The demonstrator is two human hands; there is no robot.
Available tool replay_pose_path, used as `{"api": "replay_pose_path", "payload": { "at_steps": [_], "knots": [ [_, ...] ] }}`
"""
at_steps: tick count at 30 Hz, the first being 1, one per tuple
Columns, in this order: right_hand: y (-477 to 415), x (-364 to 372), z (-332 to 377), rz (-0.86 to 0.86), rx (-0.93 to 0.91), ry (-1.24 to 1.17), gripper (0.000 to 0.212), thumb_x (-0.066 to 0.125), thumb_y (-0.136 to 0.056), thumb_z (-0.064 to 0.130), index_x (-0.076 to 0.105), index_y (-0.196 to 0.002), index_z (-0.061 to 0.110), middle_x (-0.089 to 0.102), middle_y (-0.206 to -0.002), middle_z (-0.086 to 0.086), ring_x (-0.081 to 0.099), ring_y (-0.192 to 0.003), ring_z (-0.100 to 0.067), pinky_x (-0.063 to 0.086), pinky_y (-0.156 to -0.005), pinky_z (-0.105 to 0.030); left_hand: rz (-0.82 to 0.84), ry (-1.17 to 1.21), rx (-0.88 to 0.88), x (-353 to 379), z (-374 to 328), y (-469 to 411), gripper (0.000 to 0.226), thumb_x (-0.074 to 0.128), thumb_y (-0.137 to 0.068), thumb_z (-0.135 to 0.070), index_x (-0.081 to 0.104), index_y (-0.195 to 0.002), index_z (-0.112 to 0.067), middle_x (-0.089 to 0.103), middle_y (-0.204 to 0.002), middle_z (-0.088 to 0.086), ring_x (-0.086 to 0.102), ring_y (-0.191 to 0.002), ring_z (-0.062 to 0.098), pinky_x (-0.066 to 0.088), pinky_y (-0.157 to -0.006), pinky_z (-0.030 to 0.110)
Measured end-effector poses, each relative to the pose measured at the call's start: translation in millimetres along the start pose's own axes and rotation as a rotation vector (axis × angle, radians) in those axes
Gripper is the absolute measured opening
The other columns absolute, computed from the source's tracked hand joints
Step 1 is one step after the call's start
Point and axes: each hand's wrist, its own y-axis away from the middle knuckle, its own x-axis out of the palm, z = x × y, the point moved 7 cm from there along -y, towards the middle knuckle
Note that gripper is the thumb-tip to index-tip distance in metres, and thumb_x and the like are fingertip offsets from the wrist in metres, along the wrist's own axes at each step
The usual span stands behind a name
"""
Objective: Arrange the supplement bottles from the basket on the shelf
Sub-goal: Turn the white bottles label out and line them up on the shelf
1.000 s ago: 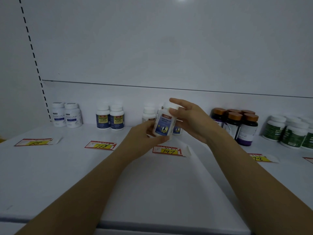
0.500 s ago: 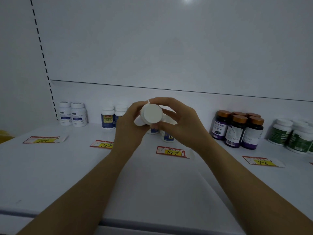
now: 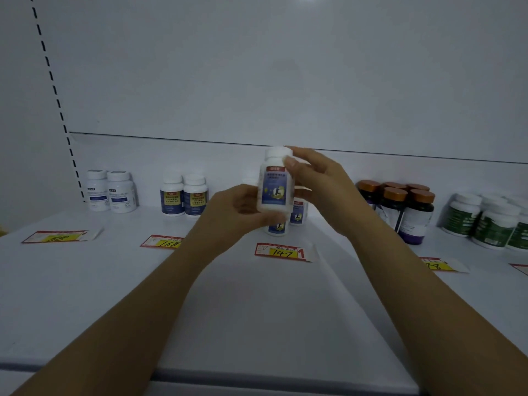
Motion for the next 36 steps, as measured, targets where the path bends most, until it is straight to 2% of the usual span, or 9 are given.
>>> {"api": "replay_pose_path", "payload": {
  "at_steps": [4, 8, 12, 19, 21, 24, 29, 33, 36],
  "knots": [
    [0, 0, -28, -0.003, 0.286, -0.056, 0.036, 0.057, -0.093, 0.034, 0.062, -0.115, 0.006, 0.069, -0.104, -0.011, 0.069, -0.089, -0.023, 0.058, -0.076, -0.030, 0.152, 0.148, -0.232, 11, 13, 3, 0.052, 0.064, -0.065, -0.047, 0.064, -0.107, -0.017, 0.074, -0.092, -0.002, 0.070, -0.087, 0.011, 0.055, -0.078, 0.020],
    [8, 4, -45, -0.001, 0.501, -0.129, 0.026, 0.060, -0.092, 0.031, 0.063, -0.099, 0.006, 0.066, -0.086, -0.011, 0.067, -0.072, -0.020, 0.060, -0.065, -0.028, 0.164, 0.309, -0.475, 16, 25, 9, 0.061, 0.065, -0.056, -0.053, 0.066, -0.098, -0.008, 0.073, -0.078, 0.011, 0.070, -0.072, 0.019, 0.054, -0.070, 0.025],
    [10, 7, -54, -0.024, 0.569, -0.149, 0.033, 0.061, -0.092, 0.028, 0.060, -0.111, 0.002, 0.064, -0.079, -0.015, 0.068, -0.063, -0.022, 0.060, -0.057, -0.028, 0.197, 0.327, -0.530, 14, 28, 12, 0.061, 0.063, -0.060, -0.056, 0.068, -0.097, -0.008, 0.071, -0.074, 0.011, 0.067, -0.065, 0.018, 0.052, -0.069, 0.026],
    [1, -1, -40, -0.007, 0.384, -0.068, 0.030, 0.059, -0.092, 0.029, 0.063, -0.109, 0.004, 0.070, -0.098, -0.013, 0.070, -0.084, -0.023, 0.060, -0.073, -0.030, 0.203, 0.287, -0.441, 16, 29, 7, 0.052, 0.071, -0.068, -0.037, 0.065, -0.109, -0.006, 0.074, -0.092, 0.010, 0.071, -0.086, 0.018, 0.056, -0.078, 0.025],
    [-1, -3, -29, 0.019, 0.257, 0.004, 0.029, 0.058, -0.093, 0.027, 0.062, -0.116, 0.009, 0.070, -0.106, -0.008, 0.069, -0.095, -0.023, 0.058, -0.081, -0.032, 0.186, 0.136, -0.322, 14, 24, 4, 0.041, 0.074, -0.073, -0.030, 0.066, -0.111, -0.014, 0.073, -0.099, 0.002, 0.069, -0.092, 0.014, 0.053, -0.085, 0.025],
    [-1, -3, -16, 0.077, 0.138, 0.040, 0.030, 0.058, -0.093, 0.020, 0.059, -0.122, 0.018, 0.069, -0.111, -0.003, 0.068, -0.100, -0.016, 0.056, -0.086, -0.030, 0.103, -0.026, -0.191, 9, 18, 1, 0.031, 0.079, -0.070, -0.028, 0.063, -0.096, -0.032, 0.071, -0.094, -0.011, 0.067, -0.086, 0.001, 0.051, -0.079, 0.018],
    [-2, -8, -9, 0.030, 0.077, 0.388, 0.036, 0.067, -0.085, 0.033, 0.059, -0.120, 0.024, 0.065, -0.107, 0.001, 0.067, -0.097, -0.014, 0.056, -0.088, -0.034, 0.027, -0.305, -0.074, 7, 20, 0, 0.053, 0.081, -0.066, -0.037, 0.061, -0.113, -0.023, 0.067, -0.104, -0.008, 0.063, -0.093, 0.006, 0.050, -0.086, 0.022],
    [-4, -17, -6, -0.004, 0.073, 0.472, 0.037, 0.071, -0.082, 0.032, 0.061, -0.117, 0.024, 0.065, -0.108, 0.000, 0.069, -0.092, -0.017, 0.057, -0.086, -0.039, 0.035, -0.348, -0.032, 9, 20, 3, 0.060, 0.078, -0.070, -0.040, 0.056, -0.123, -0.023, 0.063, -0.114, -0.010, 0.056, -0.099, 0.002, 0.041, -0.086, 0.015],
    [-6, -36, 2, -0.095, 0.032, 0.454, 0.034, 0.070, -0.084, 0.029, 0.061, -0.117, 0.024, 0.065, -0.109, 0.000, 0.068, -0.091, -0.014, 0.056, -0.083, -0.030, 0.102, -0.408, -0.060, 14, 24, 7, 0.072, 0.072, -0.073, -0.050, 0.045, -0.135, -0.025, 0.053, -0.131, -0.011, 0.047, -0.112, 0.001, 0.033, -0.091, 0.017]
  ]
}}
